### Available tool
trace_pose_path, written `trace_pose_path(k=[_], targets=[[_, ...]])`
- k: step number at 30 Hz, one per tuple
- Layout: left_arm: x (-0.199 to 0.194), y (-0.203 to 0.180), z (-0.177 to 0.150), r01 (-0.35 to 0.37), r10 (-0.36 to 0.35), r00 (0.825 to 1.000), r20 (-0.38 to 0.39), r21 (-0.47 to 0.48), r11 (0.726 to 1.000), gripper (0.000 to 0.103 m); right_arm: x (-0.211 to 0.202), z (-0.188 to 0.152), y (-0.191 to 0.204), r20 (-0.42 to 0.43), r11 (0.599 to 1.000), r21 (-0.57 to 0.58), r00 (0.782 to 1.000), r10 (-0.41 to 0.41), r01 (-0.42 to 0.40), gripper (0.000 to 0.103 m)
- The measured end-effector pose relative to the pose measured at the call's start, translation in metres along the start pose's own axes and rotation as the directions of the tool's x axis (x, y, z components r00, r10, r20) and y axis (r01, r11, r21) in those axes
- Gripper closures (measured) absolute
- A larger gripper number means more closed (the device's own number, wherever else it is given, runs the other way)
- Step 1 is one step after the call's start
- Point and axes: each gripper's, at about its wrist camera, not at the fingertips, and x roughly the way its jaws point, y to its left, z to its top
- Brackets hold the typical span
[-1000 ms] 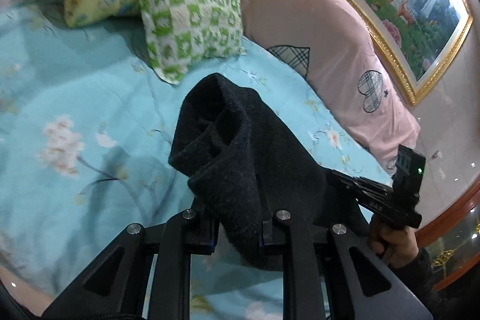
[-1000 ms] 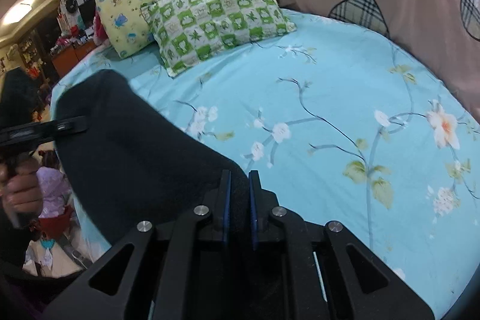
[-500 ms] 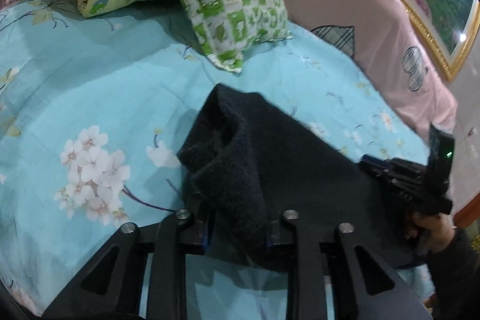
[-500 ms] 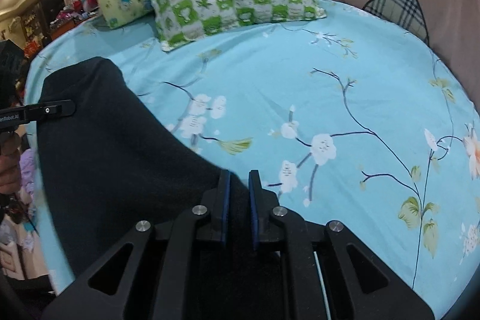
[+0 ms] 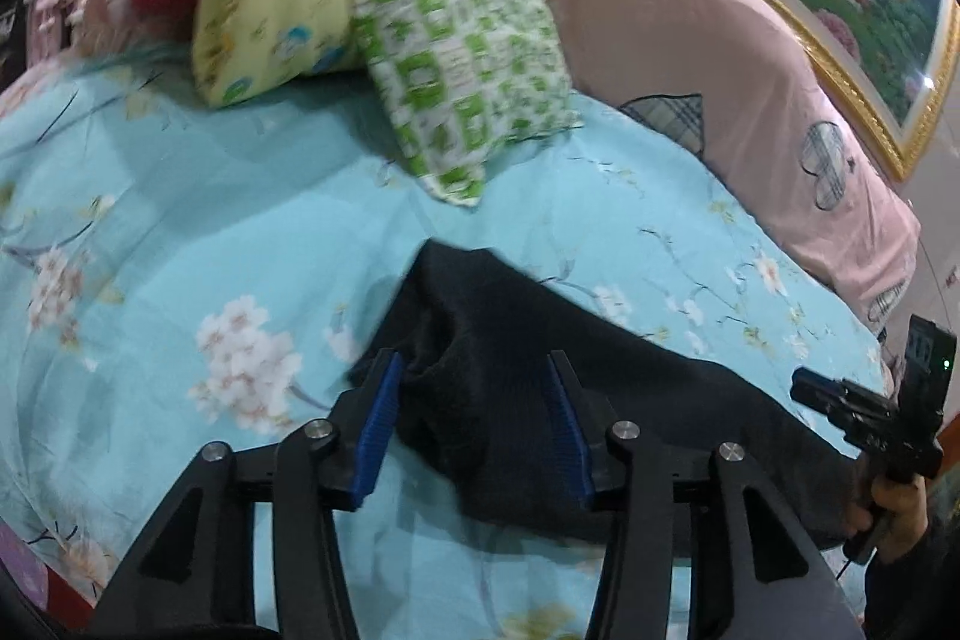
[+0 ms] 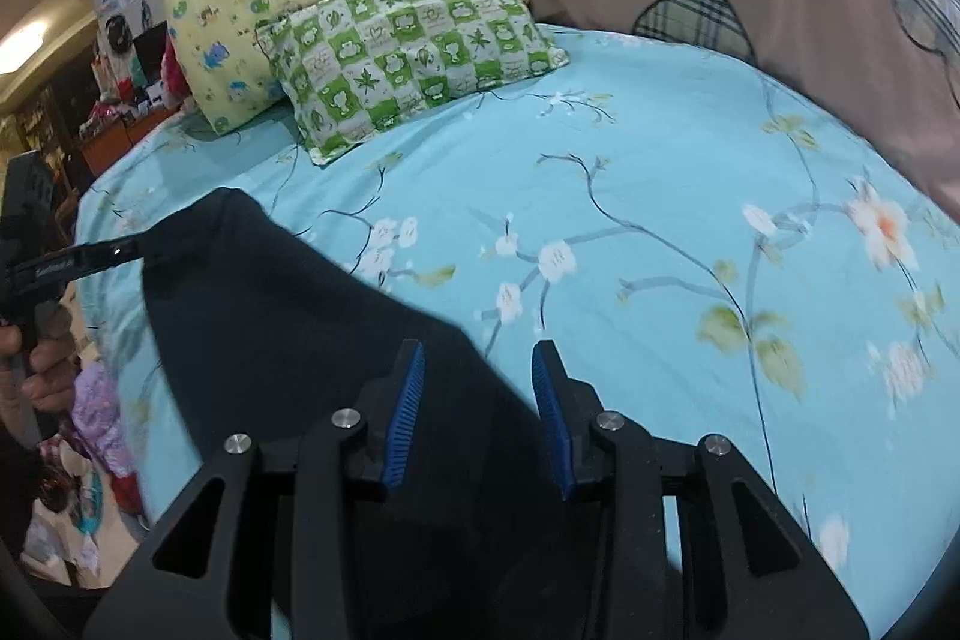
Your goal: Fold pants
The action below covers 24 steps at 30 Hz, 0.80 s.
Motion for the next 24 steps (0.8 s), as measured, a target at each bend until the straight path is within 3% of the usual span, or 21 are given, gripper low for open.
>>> trace_pose_path(k=[3,13,19,24], targets=[[0.0,-0.022,0.002,0.023,-0.023,1.0,-0.001,0.038,0.999,0.053,-0.02,-0.017,-0.006,0.006,0.998,0.064,1.0,0.021,-0.021,0.064],[0.007,-0.088,-0.004,0.123,-0.118,0.992,-0.044,0.129,0.984,0.046,-0.072,-0.084,-0.04,0.006,0.967,0.25,0.999,-0.042,0.039,0.064],[0.013,-0.135,-0.011,0.199,-0.184,0.979,-0.09,0.197,0.96,0.046,-0.105,-0.12,-0.049,0.025,0.939,0.339,0.997,-0.07,0.058,0.064],[0.025,-0.177,-0.028,0.288,-0.252,0.952,-0.172,0.236,0.928,0.046,-0.135,-0.143,-0.055,0.038,0.917,0.386,0.992,-0.121,0.097,0.064]])
